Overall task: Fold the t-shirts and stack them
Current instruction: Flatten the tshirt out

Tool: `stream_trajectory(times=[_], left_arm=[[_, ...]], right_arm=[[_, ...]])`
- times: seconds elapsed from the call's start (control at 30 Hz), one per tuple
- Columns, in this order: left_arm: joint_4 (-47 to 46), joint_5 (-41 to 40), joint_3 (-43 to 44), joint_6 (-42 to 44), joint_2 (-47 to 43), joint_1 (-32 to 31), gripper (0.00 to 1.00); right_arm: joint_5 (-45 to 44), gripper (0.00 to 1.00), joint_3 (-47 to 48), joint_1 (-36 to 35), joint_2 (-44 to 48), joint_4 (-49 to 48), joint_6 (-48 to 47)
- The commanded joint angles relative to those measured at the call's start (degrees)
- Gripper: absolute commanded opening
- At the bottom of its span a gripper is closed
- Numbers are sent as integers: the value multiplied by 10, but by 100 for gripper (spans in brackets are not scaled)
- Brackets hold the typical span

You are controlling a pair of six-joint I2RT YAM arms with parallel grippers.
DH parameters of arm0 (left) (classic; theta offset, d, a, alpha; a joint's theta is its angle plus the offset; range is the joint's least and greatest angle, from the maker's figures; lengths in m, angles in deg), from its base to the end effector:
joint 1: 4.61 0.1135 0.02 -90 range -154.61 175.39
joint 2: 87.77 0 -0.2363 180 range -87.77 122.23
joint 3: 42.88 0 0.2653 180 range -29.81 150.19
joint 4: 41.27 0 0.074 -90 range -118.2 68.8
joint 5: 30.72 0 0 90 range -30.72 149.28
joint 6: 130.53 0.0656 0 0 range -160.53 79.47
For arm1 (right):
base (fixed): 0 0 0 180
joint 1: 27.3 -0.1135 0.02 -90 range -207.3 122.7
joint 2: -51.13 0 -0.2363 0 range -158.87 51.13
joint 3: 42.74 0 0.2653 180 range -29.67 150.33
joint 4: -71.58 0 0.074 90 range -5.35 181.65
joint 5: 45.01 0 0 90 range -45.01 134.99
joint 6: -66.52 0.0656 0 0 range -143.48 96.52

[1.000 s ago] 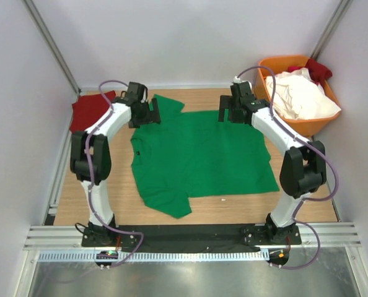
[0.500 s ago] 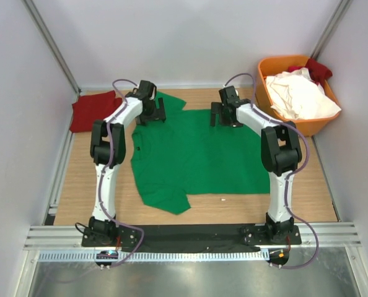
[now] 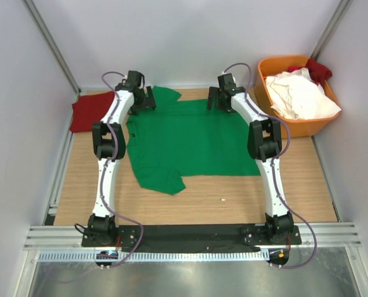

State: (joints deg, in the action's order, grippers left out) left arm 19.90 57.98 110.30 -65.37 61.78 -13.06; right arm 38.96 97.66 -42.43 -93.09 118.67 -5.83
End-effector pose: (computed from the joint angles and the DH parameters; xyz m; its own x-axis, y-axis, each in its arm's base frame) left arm 0.5575 -0.0813 0.1323 -0.8140 -0.3037 -0.4951 -0.2282 0.9511 -0.2081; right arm 0.5464 0.1406 0.1259 -0.7733 0.1033 -0.6256 0.0408 0.9927 0.1135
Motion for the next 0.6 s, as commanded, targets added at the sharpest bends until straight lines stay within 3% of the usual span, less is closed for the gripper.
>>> stream_trajectory(times=[0.0,0.07,0.27,0.37,0.57], left_arm=[[61,8,40,11,5,20,96],[58,9,32,8,-35,18,96],[38,-34,-126,8,-268,-3,100],[30,-43,-252,-6,-396,-9,100],[-33,-10,-630,-63,-647,-24,99]], right_arm=[[16,100,44,1,-12,45,5],[22,100,24,-1,12,40,5],[14,100,-66,-29,161,22,-24],[10,100,-116,-52,235,39,-28],[4,99,-336,-146,420,7,14]])
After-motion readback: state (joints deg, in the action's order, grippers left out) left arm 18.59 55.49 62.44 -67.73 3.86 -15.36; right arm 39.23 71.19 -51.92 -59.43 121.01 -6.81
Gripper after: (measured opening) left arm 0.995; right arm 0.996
